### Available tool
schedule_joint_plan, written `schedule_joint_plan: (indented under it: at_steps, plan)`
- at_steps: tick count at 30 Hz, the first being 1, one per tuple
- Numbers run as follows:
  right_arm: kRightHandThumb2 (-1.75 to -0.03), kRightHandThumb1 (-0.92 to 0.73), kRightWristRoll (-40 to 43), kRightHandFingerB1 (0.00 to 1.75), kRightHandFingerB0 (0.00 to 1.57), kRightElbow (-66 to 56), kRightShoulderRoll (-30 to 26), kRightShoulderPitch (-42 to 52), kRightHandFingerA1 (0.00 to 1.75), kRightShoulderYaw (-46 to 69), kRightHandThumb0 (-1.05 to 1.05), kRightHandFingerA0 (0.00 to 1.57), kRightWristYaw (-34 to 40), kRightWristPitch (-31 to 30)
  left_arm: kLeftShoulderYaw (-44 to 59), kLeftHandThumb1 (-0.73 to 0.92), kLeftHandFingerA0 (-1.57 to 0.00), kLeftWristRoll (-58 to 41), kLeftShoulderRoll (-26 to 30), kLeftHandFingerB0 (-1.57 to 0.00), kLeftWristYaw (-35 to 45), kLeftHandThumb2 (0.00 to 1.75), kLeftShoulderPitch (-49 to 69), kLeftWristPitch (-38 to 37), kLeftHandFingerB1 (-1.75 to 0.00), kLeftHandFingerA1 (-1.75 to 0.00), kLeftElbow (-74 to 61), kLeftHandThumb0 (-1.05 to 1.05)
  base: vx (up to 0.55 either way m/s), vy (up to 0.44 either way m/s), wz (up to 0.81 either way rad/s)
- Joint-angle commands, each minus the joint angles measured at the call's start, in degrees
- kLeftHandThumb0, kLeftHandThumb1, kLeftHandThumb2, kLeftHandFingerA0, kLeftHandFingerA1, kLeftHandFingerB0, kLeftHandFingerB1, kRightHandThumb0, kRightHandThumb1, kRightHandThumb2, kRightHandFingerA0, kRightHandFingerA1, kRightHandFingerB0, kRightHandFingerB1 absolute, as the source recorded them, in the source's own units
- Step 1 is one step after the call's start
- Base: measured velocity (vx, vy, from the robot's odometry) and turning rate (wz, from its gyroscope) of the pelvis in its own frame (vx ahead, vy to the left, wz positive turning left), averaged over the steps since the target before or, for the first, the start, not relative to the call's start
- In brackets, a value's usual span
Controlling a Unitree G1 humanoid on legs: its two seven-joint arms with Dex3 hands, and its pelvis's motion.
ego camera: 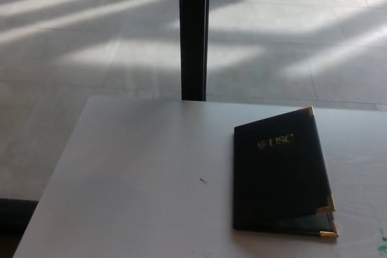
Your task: There is a diary kept infront of the robot and the robot uses its right hand to grab its cover and puses it to the left to open it.
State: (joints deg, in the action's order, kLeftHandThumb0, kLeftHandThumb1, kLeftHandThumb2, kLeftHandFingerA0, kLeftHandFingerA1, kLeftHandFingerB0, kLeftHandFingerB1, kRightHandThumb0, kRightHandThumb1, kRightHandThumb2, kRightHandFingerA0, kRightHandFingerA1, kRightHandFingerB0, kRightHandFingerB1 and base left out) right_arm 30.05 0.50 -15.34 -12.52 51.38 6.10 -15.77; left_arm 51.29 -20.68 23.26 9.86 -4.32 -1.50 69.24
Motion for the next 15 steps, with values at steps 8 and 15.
schedule_joint_plan:
  at_steps: [8, 15]
  plan:
    - [-0.81, -0.92, 5.6, 0.38, 0.16, -2.6, 8.8, -4.5, 0.41, -12.5, -0.74, 0.21, 5.7, -11.4, 0.3, 0.92, -0.25, -5.3, 3.5, -0.17, 1.0, 1.13, -0.1, 1.0, -1.52, -1.75, 1.8, -1.05, 0.00, 0.000, 0.00]
    - [-0.79, -0.92, 5.1, 0.39, 0.18, 0.6, 13.2, -3.2, 0.44, -16.1, -0.79, 0.23, 6.8, -11.3, -0.5, 0.92, -0.26, -6.3, 3.5, -0.15, 2.0, 1.08, 1.1, 0.6, -1.30, -1.50, 2.1, -1.05, 0.00, 0.000, 0.00]
